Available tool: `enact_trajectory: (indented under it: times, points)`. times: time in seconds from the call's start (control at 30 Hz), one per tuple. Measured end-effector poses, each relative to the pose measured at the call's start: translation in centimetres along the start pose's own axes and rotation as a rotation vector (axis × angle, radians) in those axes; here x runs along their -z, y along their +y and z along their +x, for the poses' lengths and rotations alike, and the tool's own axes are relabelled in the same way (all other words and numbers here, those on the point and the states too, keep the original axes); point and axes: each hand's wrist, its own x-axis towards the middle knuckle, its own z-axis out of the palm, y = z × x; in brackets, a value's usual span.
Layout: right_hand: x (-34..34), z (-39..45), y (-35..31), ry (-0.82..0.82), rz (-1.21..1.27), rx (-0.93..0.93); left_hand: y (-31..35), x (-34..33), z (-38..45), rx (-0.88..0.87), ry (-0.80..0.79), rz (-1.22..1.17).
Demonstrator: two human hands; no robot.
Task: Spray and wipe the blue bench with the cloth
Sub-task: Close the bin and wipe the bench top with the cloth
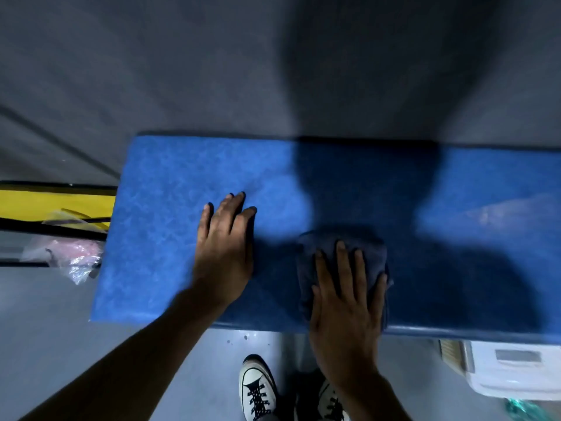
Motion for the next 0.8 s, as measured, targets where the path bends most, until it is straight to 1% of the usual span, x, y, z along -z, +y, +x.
enact_trajectory:
  times: [0.07, 0.1, 0.17, 0.27, 0.3, 0.43, 0.57, 0.67, 0.8]
  points:
    - [0.0, -1.7, 0.8, 0.058, -0.002, -0.027, 2.4, -0.2, 0.3, -0.032, 0.027, -0.11]
    - [-0.1, -2.2, 1.3, 0.081, -0.016, -0.04, 3.8, -0.6, 0.5, -0.066, 0.01, -0.144]
    - [-0.2, -3.1, 2.0, 0.119, -0.026, -0.084, 6.3, -1.6, 0.3, -0.102, -0.067, -0.14]
    - [-0.2, -3.6, 2.2, 0.165, 0.021, -0.16, 8.0, -2.8, -0.1, -0.056, -0.16, -0.083]
    - [-0.1, -3.6, 1.9, 0.15, 0.041, -0.167, 8.0, -3.0, -0.3, -0.044, -0.169, -0.065]
    - [-0.8, -2.7, 2.5, 0.03, 0.059, -0.107, 7.8, -3.6, -0.5, -0.055, -0.135, -0.04]
    - [-1.1, 0.1, 4.0, -0.032, 0.024, -0.012, 7.7, -3.8, -0.5, -0.066, -0.124, -0.028]
    - [-0.8, 3.5, 5.5, -0.031, 0.03, 0.059, 8.1, -3.7, -0.4, -0.053, -0.115, -0.029]
    - [-0.9, 9.9, 6.8, -0.008, 0.046, 0.108, 8.1, -4.0, -0.4, -0.048, -0.062, -0.055]
